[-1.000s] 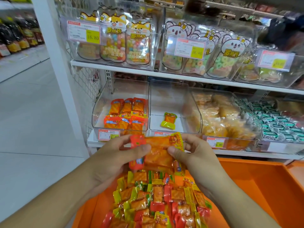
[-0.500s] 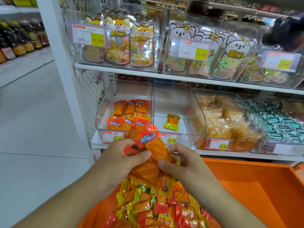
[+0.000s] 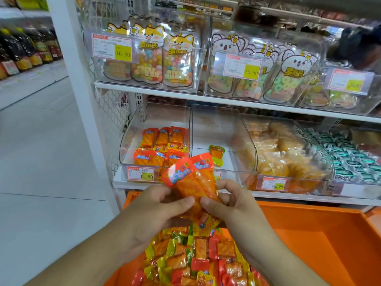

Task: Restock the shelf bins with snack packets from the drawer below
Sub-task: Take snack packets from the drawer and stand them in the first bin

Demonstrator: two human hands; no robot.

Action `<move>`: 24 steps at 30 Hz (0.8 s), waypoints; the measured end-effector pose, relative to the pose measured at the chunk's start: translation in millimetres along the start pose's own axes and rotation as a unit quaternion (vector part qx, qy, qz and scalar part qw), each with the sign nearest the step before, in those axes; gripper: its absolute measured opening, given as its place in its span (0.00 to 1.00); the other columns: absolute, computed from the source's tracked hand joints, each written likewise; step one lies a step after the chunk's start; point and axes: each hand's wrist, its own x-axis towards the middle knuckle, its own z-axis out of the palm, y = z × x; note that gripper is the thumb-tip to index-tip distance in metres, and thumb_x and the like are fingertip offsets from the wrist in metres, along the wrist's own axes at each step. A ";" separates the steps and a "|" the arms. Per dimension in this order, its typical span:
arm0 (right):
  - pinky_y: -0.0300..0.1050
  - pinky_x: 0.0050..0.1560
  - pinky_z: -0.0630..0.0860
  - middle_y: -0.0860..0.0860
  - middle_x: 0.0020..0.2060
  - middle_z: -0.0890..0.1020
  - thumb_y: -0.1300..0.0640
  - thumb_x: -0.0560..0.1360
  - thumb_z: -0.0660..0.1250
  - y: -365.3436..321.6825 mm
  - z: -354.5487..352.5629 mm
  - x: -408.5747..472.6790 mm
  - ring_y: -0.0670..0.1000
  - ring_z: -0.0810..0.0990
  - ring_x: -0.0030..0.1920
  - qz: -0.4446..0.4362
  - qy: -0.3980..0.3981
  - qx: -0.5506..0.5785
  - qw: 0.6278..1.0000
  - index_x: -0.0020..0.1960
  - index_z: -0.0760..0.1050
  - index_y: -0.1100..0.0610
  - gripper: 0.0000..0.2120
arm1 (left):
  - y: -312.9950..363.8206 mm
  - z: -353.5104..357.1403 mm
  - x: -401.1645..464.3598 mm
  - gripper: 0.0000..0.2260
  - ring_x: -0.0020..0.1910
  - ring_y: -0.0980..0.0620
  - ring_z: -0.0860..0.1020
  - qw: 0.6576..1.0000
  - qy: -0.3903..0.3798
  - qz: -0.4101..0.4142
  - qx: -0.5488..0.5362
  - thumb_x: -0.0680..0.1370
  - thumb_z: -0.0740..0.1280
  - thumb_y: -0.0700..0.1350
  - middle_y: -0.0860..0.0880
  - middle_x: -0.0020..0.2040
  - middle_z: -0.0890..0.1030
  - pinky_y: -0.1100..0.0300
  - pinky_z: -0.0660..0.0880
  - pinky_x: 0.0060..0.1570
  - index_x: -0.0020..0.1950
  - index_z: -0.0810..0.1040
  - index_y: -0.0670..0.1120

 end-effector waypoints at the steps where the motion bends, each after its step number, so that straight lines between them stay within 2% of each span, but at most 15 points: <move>1: 0.59 0.46 0.84 0.60 0.44 0.88 0.61 0.78 0.74 1.5 1.5 -1.0 0.64 0.87 0.43 -0.006 -0.008 -0.020 1.000 0.57 0.79 0.58 0.09 | -1.4 0.1 0.3 0.10 0.53 0.47 0.86 0.999 0.012 0.009 0.028 0.78 0.73 0.42 0.46 0.53 0.88 0.48 0.83 0.54 0.58 0.85 0.44; 3: 0.62 0.50 0.83 0.59 0.43 0.87 0.59 0.79 0.74 4.0 4.5 -2.2 0.65 0.86 0.45 -0.021 -0.020 -0.048 0.998 0.56 0.81 0.54 0.06 | -1.4 0.8 0.0 0.07 0.52 0.51 0.86 0.996 0.030 0.028 0.080 0.79 0.73 0.44 0.50 0.51 0.88 0.50 0.84 0.52 0.56 0.85 0.48; 6: 0.54 0.49 0.82 0.54 0.44 0.88 0.60 0.80 0.72 3.4 7.7 -2.2 0.57 0.87 0.45 -0.027 -0.035 -0.076 0.996 0.55 0.80 0.53 0.06 | -0.4 -0.2 0.0 0.07 0.49 0.54 0.86 0.991 0.045 0.038 0.117 0.79 0.73 0.44 0.54 0.50 0.88 0.54 0.85 0.47 0.56 0.84 0.50; 8: 0.43 0.44 0.78 0.44 0.39 0.85 0.59 0.78 0.74 4.1 8.8 -0.2 0.48 0.83 0.40 -0.043 -0.037 -0.102 0.993 0.49 0.80 0.49 0.06 | -0.8 -4.4 1.1 0.06 0.48 0.55 0.86 0.988 0.047 0.040 0.143 0.80 0.72 0.45 0.55 0.50 0.87 0.53 0.85 0.47 0.56 0.84 0.52; 9: 0.39 0.40 0.74 0.41 0.35 0.81 0.58 0.77 0.75 4.2 10.1 0.6 0.46 0.78 0.37 -0.057 -0.030 -0.117 0.991 0.46 0.80 0.47 0.07 | -0.6 -7.4 2.2 0.06 0.48 0.55 0.86 0.984 0.045 0.045 0.165 0.80 0.73 0.46 0.55 0.50 0.87 0.52 0.85 0.47 0.56 0.84 0.53; 11: 0.36 0.37 0.71 0.41 0.32 0.75 0.58 0.75 0.77 5.2 11.5 3.8 0.44 0.72 0.35 -0.064 -0.016 -0.128 0.990 0.43 0.80 0.42 0.11 | 2.1 -11.5 3.5 0.06 0.48 0.56 0.86 0.977 0.043 0.062 0.201 0.79 0.73 0.49 0.55 0.50 0.87 0.51 0.85 0.47 0.56 0.85 0.54; 12: 0.35 0.36 0.71 0.42 0.31 0.75 0.59 0.75 0.77 5.8 12.0 5.4 0.44 0.72 0.34 -0.062 -0.011 -0.125 0.990 0.44 0.81 0.42 0.12 | 4.5 -13.1 3.9 0.06 0.47 0.57 0.86 0.973 0.045 0.073 0.216 0.79 0.73 0.49 0.55 0.50 0.87 0.51 0.85 0.46 0.55 0.85 0.54; 14: 0.34 0.34 0.69 0.43 0.30 0.72 0.62 0.73 0.78 3.1 14.3 8.3 0.45 0.70 0.32 -0.051 -0.004 -0.106 0.993 0.45 0.79 0.49 0.11 | 10.3 -17.2 5.9 0.06 0.46 0.59 0.85 0.964 0.050 0.087 0.245 0.78 0.74 0.50 0.56 0.49 0.86 0.53 0.85 0.44 0.54 0.84 0.55; 17: 0.36 0.33 0.66 0.45 0.28 0.69 0.65 0.73 0.78 -8.5 24.0 19.7 0.46 0.67 0.31 -0.032 -0.015 -0.088 0.996 0.36 0.75 0.53 0.15 | 19.8 -33.7 12.9 0.12 0.48 0.63 0.83 0.954 0.064 0.107 0.272 0.76 0.75 0.56 0.59 0.50 0.85 0.57 0.85 0.46 0.57 0.81 0.58; 19: 0.42 0.39 0.68 0.48 0.30 0.69 0.60 0.70 0.80 -18.3 36.6 37.8 0.48 0.70 0.33 -0.025 -0.008 -0.085 0.996 0.35 0.75 0.55 0.14 | 27.6 -52.2 22.8 0.18 0.52 0.65 0.81 0.933 0.109 0.141 0.312 0.76 0.71 0.61 0.61 0.56 0.82 0.62 0.82 0.52 0.64 0.77 0.59; 21: 0.50 0.45 0.70 0.54 0.34 0.69 0.51 0.64 0.81 -25.1 52.1 66.9 0.52 0.72 0.37 -0.028 0.015 -0.086 0.996 0.44 0.73 0.62 0.22 | 34.5 -75.0 34.0 0.22 0.63 0.62 0.77 0.890 0.178 0.179 0.380 0.80 0.66 0.60 0.60 0.67 0.77 0.60 0.76 0.61 0.73 0.71 0.58; 22: 0.51 0.46 0.72 0.54 0.34 0.71 0.51 0.63 0.80 -26.6 60.1 86.0 0.53 0.73 0.38 -0.029 0.032 -0.087 0.995 0.46 0.72 0.63 0.23 | 36.4 -86.3 39.4 0.23 0.68 0.57 0.74 0.864 0.210 0.194 0.415 0.82 0.64 0.58 0.58 0.71 0.73 0.58 0.74 0.63 0.77 0.67 0.57; 24: 0.48 0.41 0.72 0.51 0.33 0.76 0.57 0.69 0.80 -29.1 78.8 128.6 0.53 0.76 0.37 -0.024 0.071 -0.112 0.991 0.47 0.73 0.60 0.16 | 35.3 -104.5 49.8 0.23 0.70 0.53 0.73 0.838 0.230 0.203 0.451 0.84 0.62 0.54 0.57 0.72 0.70 0.56 0.74 0.61 0.79 0.61 0.58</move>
